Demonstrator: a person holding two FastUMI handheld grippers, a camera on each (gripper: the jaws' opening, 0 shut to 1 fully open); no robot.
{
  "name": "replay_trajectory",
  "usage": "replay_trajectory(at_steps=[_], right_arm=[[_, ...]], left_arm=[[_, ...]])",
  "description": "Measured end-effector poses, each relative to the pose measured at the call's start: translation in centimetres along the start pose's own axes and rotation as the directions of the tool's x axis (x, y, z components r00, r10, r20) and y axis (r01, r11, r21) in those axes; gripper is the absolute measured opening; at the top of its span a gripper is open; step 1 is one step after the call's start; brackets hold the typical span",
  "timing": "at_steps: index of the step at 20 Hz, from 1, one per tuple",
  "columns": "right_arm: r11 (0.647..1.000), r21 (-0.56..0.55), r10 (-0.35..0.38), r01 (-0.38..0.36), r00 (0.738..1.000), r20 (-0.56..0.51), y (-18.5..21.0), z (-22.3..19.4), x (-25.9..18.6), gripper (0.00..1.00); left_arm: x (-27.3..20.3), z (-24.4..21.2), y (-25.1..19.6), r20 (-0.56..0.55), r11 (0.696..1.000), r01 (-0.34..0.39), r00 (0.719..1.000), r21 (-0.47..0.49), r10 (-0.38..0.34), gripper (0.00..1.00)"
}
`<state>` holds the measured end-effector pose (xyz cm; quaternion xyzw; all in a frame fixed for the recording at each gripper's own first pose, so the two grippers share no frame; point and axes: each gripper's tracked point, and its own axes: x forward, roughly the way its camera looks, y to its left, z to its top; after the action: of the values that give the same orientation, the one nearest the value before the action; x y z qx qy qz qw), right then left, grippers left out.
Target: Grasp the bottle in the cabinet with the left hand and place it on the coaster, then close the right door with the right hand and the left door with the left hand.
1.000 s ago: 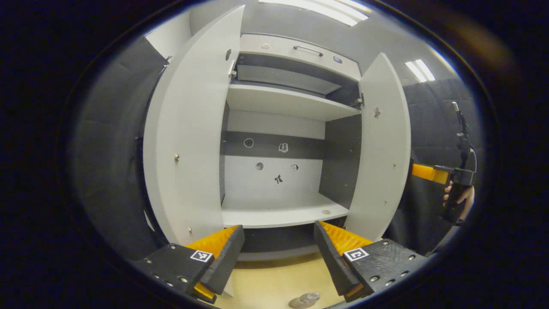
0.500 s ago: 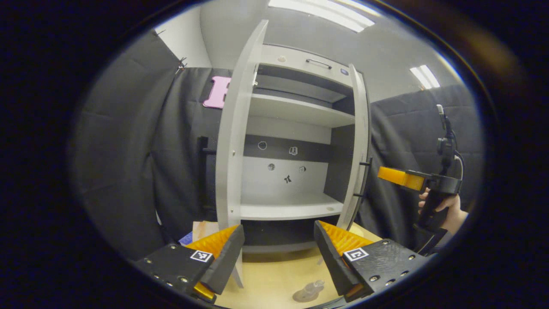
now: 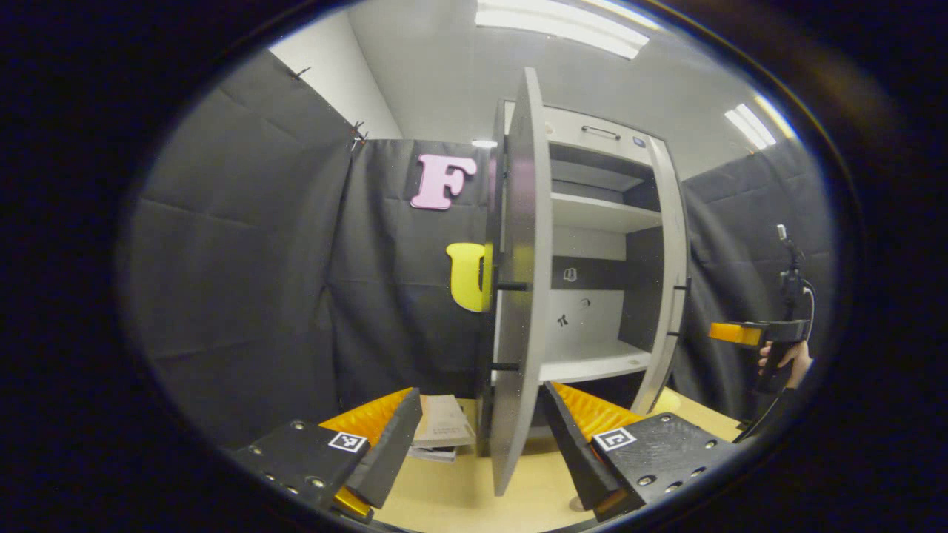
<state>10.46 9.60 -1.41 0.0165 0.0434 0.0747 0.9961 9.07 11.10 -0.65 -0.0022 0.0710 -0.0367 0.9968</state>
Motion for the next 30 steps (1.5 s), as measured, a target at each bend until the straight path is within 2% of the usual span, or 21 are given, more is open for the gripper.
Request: replay_trajectory(at_steps=[1, 3, 5, 7, 8, 10, 11, 14, 16, 18, 19, 21, 22, 23, 24, 25, 27, 28, 29, 30], right_arm=[[1.0, 0.009, -0.022, 0.022, 1.0, -0.013, -0.6, -0.8, -0.3, 0.94], [0.999, 0.026, -0.044, 0.045, 0.999, -0.029, -1.3, -1.7, -1.2, 0.91], [0.997, 0.024, -0.078, 0.078, 0.996, -0.033, -2.3, -2.4, -2.5, 0.94], [0.994, 0.026, -0.108, 0.109, 0.994, -0.033, -3.1, -2.7, -3.6, 0.94], [0.992, 0.03, -0.119, 0.12, 0.992, -0.036, -3.3, -2.9, -4.1, 0.9], [0.989, 0.039, -0.141, 0.142, 0.989, -0.036, -4.1, -3.0, -5.0, 0.91], [0.987, 0.042, -0.156, 0.157, 0.987, -0.032, -4.6, -2.8, -5.4, 0.94], [0.981, 0.055, -0.187, 0.188, 0.982, -0.013, -5.5, -2.3, -6.4, 0.94], [0.978, 0.071, -0.198, 0.198, 0.98, -0.009, -5.9, -2.1, -6.9, 0.91], [0.976, 0.077, -0.205, 0.205, 0.979, -0.006, -6.3, -2.2, -7.2, 0.91], [0.975, 0.078, -0.207, 0.207, 0.978, -0.009, -6.4, -2.4, -7.5, 0.91], [0.976, 0.082, -0.2, 0.201, 0.98, -0.015, -6.1, -2.7, -7.6, 0.91], [0.976, 0.079, -0.201, 0.201, 0.98, -0.016, -6.1, -2.8, -7.7, 0.91], [0.976, 0.074, -0.203, 0.204, 0.979, -0.015, -6.2, -2.9, -7.8, 0.94], [0.976, 0.072, -0.205, 0.206, 0.979, -0.015, -6.3, -2.9, -7.9, 0.91], [0.976, 0.077, -0.203, 0.204, 0.979, -0.017, -6.2, -3.1, -7.9, 0.91], [0.976, 0.092, -0.196, 0.197, 0.98, -0.022, -6.1, -3.1, -7.8, 0.91], [0.977, 0.093, -0.192, 0.193, 0.981, -0.021, -6.1, -3.1, -7.7, 0.91], [0.978, 0.089, -0.19, 0.191, 0.982, -0.018, -6.0, -3.2, -7.4, 0.94], [0.979, 0.082, -0.187, 0.188, 0.982, -0.017, -6.0, -3.1, -7.2, 0.91]], left_arm=[[0.9, -0.3, 1.2, -0.007, 1.0, -0.008, 1.0, 0.0, 0.008, 0.98], [2.6, -0.2, 4.6, -0.016, 0.999, -0.052, 0.999, 0.006, 0.052, 0.94], [4.7, 0.0, 7.6, -0.024, 0.996, -0.088, 0.996, 0.009, 0.089, 0.95], [6.8, 0.5, 9.2, -0.021, 0.996, -0.09, 0.996, -0.004, 0.09, 0.94], [8.1, 0.8, 9.6, -0.017, 0.997, -0.081, 0.997, -0.018, 0.081, 0.94], [10.2, 1.3, 9.2, -0.005, 0.998, -0.03, 1.0, -0.059, 0.03, 0.95], [10.8, 1.6, 8.5, 0.003, 0.998, 0.0, 1.0, -0.069, 0.0, 0.95], [12.1, 2.9, 6.2, 0.023, 0.997, 0.077, 0.997, -0.016, -0.077, 0.95], [12.5, 3.5, 4.4, 0.032, 0.993, 0.117, 0.993, 0.034, -0.118, 0.94], [12.3, 3.8, 3.4, 0.046, 0.988, 0.12, 0.991, 0.094, -0.125, 0.94], [12.2, 3.8, 3.6, 0.046, 0.988, 0.113, 0.992, 0.1, -0.118, 0.99], [12.3, 3.1, 3.6, 0.044, 0.991, 0.128, 0.991, 0.045, -0.13, 0.99], [12.2, 2.7, 3.6, 0.044, 0.99, 0.138, 0.989, 0.01, -0.139, 0.92], [12.3, 2.7, 3.4, 0.042, 0.989, 0.146, 0.988, -0.007, -0.145, 0.99], [12.4, 3.0, 3.1, 0.044, 0.988, 0.151, 0.988, -0.011, -0.15, 0.93], [12.5, 3.2, 2.7, 0.046, 0.988, 0.156, 0.987, -0.007, -0.155, 0.92], [12.7, 3.3, 1.4, 0.046, 0.986, 0.169, 0.984, 0.008, -0.169, 0.93], [12.5, 3.1, 0.5, 0.047, 0.984, 0.18, 0.983, 0.013, -0.18, 0.99], [12.6, 3.0, -0.4, 0.047, 0.981, 0.192, 0.98, 0.009, -0.192, 0.99], [12.8, 2.8, -1.5, 0.048, 0.979, 0.204, 0.978, 0.005, -0.204, 0.99]])
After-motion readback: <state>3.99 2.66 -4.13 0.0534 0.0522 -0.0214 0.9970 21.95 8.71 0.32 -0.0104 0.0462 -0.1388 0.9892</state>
